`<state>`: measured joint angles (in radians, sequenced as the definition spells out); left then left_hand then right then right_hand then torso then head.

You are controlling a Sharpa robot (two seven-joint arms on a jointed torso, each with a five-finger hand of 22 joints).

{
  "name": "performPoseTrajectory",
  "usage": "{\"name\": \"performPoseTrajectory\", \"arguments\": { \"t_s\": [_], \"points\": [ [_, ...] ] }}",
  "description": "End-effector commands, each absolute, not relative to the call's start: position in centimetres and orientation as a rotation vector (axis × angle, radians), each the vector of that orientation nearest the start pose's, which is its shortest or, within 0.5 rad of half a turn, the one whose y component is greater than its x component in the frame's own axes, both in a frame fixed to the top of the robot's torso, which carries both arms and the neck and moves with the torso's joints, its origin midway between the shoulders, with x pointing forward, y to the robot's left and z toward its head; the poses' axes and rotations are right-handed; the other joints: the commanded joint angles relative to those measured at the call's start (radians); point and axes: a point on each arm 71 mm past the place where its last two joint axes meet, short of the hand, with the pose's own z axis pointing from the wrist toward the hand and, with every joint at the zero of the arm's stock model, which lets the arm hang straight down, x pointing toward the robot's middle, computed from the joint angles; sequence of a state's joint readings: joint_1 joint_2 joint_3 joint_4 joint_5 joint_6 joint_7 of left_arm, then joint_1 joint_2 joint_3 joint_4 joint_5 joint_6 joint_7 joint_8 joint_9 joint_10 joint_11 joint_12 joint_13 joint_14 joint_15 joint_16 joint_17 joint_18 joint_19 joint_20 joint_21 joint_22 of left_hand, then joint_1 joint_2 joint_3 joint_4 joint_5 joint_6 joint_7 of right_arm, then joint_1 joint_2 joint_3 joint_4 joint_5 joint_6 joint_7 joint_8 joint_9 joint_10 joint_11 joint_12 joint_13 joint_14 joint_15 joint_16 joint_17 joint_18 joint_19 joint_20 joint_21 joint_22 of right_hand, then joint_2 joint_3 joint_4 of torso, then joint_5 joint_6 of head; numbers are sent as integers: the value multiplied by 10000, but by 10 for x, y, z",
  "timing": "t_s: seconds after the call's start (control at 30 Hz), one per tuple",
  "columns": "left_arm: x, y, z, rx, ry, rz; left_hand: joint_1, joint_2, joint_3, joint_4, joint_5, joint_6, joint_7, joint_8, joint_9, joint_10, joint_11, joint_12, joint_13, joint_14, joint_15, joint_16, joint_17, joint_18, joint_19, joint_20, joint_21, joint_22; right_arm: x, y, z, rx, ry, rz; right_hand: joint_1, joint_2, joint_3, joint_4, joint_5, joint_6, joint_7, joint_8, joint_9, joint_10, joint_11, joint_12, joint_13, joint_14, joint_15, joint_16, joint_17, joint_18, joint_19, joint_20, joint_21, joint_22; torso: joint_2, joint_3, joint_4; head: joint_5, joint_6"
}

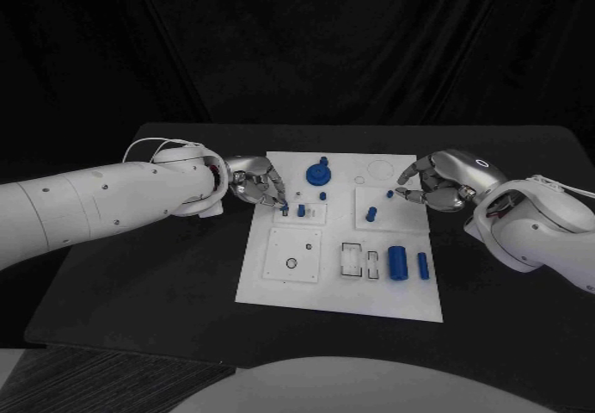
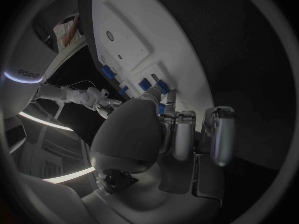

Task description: Assemble the parts on the task board

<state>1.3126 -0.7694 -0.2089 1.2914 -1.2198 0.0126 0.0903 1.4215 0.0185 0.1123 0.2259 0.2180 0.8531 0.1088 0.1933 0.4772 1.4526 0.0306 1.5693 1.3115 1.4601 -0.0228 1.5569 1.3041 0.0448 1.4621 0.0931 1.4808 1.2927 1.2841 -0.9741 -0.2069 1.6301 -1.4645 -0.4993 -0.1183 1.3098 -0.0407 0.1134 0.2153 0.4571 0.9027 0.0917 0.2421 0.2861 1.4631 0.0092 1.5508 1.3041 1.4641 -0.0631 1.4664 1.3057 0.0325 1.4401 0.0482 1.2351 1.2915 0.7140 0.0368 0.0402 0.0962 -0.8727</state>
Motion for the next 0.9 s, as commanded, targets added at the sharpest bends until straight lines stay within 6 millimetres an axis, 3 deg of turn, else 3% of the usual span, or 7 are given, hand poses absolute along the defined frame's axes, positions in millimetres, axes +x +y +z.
{"name": "performPoseTrajectory", "arguments": {
  "t_s": [0.03,0.3,0.6,0.77,0.9],
  "points": [
    [512,225,-223,1932,20820,-7111,175,-80,172,-180,-82,386,119,-254,-615,1182,59,15,2593,1107,87,139,2667,-193,417,33,-78,2445,456,-238,-187,-1314,15827,5815,297,49,311,60,226,57,41,117,-104,1077,19,200,2667,701,58,-180,809,403,62,31,-87,1829,0,0,-7,6,1],
    [513,227,-224,1825,20827,-6945,330,-133,392,-368,-65,617,135,-289,-726,1182,122,15,2593,1107,135,139,2667,-200,435,67,-51,2453,456,-238,-187,-1294,15843,5840,300,59,317,58,228,63,40,121,-104,1077,21,200,2667,700,60,-183,804,405,59,32,-96,1826,0,1,-3,2,1],
    [513,228,-221,1768,20438,-7035,482,-207,981,-764,783,1262,9,-210,-838,1182,23,15,2593,1107,66,139,2667,-213,484,28,19,2475,456,-238,-187,-1290,15852,5864,305,67,325,54,230,68,39,124,-104,1077,25,200,2667,696,61,-195,786,409,51,32,-120,1820,0,0,-3,16,1],
    [513,228,-218,1772,19948,-7258,454,-384,1377,-1132,845,1782,-151,128,-685,1182,-112,15,2593,1107,-51,139,2667,-245,574,-75,146,2517,456,-238,-187,-1291,15848,5870,305,67,325,54,230,68,39,124,-104,1077,25,200,2667,696,61,-195,786,409,51,32,-120,1820,1,4,3,13,1],
    [512,228,-215,1793,19547,-7483,413,-466,1507,-1278,926,1885,-190,283,-584,1182,-162,15,2593,1107,-89,139,2667,-261,614,-118,204,2537,456,-238,-187,-1292,15850,5870,305,67,325,54,230,68,39,124,-104,1077,25,200,2667,696,61,-195,786,409,51,32,-120,1820,4,1,1,11,1]
  ]
}}
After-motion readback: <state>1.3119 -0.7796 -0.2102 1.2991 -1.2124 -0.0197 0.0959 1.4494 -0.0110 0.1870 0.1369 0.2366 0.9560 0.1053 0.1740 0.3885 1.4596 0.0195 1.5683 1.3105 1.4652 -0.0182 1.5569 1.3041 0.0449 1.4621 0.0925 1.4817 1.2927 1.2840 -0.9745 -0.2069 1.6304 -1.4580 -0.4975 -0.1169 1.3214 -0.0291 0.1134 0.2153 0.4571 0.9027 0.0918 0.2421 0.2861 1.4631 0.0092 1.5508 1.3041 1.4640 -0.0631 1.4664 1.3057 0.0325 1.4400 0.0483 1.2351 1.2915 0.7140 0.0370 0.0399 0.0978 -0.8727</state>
